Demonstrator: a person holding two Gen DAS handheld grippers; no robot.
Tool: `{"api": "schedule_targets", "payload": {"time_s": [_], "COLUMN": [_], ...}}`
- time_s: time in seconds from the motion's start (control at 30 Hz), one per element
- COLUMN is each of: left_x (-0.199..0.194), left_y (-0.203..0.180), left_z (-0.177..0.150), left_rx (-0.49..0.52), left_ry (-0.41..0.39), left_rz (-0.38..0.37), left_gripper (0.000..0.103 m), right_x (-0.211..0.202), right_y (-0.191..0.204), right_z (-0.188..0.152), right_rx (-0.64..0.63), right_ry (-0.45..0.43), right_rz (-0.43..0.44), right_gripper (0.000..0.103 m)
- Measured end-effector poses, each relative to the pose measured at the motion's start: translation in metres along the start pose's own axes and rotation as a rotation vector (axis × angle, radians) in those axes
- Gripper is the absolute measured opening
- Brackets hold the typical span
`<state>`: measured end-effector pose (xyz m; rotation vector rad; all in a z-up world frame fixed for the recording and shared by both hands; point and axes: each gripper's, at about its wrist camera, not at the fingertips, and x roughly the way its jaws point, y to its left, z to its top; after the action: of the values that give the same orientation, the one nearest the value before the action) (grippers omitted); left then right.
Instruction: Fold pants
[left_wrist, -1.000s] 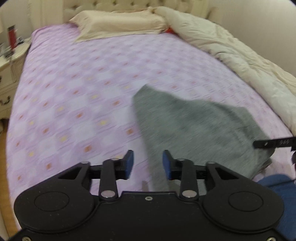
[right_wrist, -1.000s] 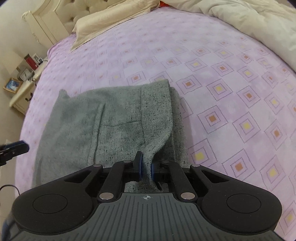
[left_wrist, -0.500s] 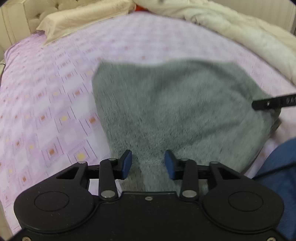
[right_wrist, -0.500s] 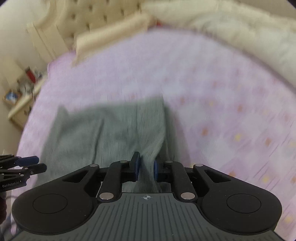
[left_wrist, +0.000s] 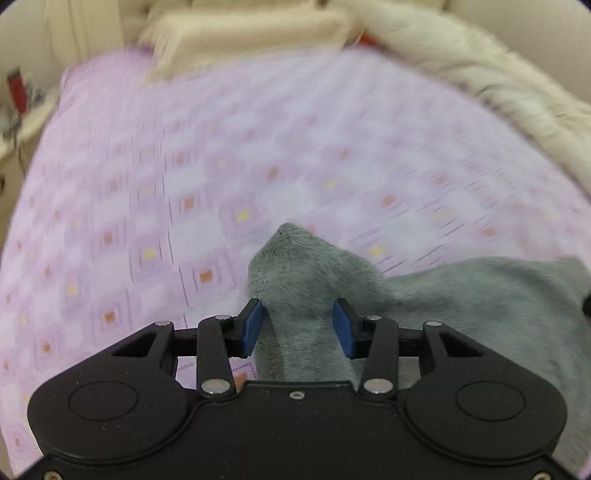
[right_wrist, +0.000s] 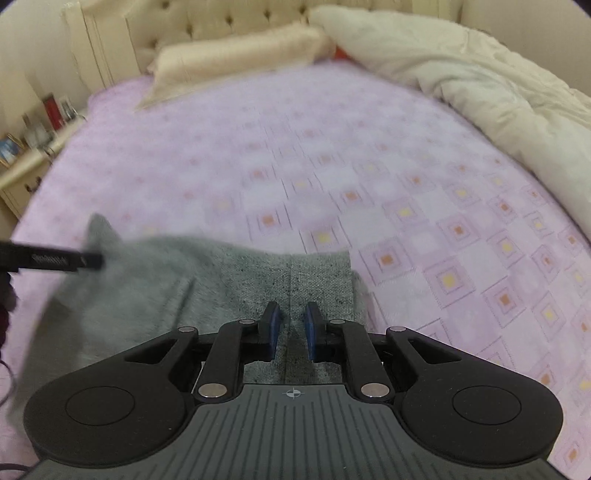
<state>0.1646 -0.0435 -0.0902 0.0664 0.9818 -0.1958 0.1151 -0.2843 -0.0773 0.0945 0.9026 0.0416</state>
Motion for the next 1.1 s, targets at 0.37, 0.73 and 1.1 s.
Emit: {"api": "schedule_targets", "payload": {"time_s": [0.37,0.73,1.1], "left_x": [0.012,-0.026,-0.088], "left_y": [-0.004,-0.001,0.012], "left_z": [0.005,-0.002,-0.016], "left_rx": [0.003,-0.023,-0.053], "left_ry": [0.025,0.025,-0.096], "left_rz": [0.031,-0.002,-0.032], "left_gripper": [0.060,0.058,0.058], "right_x": [0.008,-0.007,-0.093], "right_y": [0.015,0.013,-0.060], "right_z": [-0.003,-0.003,-0.005], "right_rx": [-0.002,0.002,0.183], "right_ry": [0.001,-0.068,-0.309], "right_rz": [-0.088,-0.107,-0.380], "right_gripper": [0.015,0.015,0.015]}}
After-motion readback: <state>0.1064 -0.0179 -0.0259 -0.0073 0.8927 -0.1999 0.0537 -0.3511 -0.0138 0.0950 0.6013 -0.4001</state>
